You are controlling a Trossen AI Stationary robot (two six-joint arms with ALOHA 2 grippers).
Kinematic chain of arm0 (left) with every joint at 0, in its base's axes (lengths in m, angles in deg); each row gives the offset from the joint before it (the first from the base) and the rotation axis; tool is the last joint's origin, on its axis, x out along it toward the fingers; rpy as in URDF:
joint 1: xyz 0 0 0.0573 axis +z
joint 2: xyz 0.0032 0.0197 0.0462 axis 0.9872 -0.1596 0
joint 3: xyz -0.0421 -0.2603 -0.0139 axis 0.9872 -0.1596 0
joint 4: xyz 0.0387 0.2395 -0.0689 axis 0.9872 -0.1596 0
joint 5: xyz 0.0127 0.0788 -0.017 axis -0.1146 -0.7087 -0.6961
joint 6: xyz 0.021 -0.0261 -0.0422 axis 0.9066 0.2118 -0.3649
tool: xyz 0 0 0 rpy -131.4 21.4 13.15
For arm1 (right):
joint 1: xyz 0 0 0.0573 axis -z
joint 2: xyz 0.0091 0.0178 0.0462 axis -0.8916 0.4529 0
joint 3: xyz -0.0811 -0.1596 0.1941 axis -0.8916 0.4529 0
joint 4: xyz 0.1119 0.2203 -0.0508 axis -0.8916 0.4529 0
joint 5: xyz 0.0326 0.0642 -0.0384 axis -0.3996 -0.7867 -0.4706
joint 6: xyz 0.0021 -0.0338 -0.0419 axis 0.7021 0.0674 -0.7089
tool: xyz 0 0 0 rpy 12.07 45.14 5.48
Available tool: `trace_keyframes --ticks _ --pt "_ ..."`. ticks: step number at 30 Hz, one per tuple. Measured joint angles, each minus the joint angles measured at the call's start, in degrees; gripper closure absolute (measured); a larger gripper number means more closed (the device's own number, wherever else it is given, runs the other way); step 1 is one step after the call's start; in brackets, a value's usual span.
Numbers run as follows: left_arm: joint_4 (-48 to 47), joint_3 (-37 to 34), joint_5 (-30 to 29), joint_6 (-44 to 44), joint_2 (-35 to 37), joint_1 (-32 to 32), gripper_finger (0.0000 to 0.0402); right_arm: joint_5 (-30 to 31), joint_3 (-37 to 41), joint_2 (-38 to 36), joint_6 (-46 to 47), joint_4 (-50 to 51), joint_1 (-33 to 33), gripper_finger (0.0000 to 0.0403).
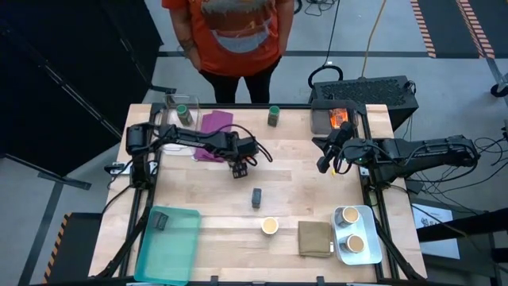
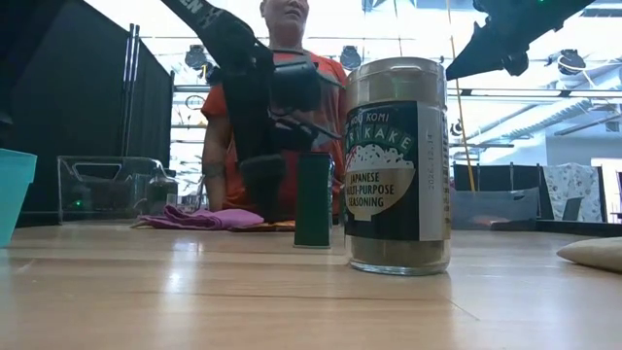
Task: Sort spices by type
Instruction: Put the orange seasoning bag into the black bin
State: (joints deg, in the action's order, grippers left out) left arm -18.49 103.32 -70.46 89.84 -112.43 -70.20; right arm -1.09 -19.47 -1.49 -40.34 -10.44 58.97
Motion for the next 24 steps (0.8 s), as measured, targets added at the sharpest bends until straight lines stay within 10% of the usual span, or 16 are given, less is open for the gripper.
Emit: trace_keyframes --ticks 18,24 --pt "2.1 0.2 -0.5 1.7 -3.5 2.5 0.0108 -1.3 0.0 0.0 0.0 0.5 0.0 0.0403" --pt "1.9 0.1 0.3 2.0 -3.6 2.3 0.0173 -1.3 0.0 0.0 0.0 0.6 0.0 0.0403"
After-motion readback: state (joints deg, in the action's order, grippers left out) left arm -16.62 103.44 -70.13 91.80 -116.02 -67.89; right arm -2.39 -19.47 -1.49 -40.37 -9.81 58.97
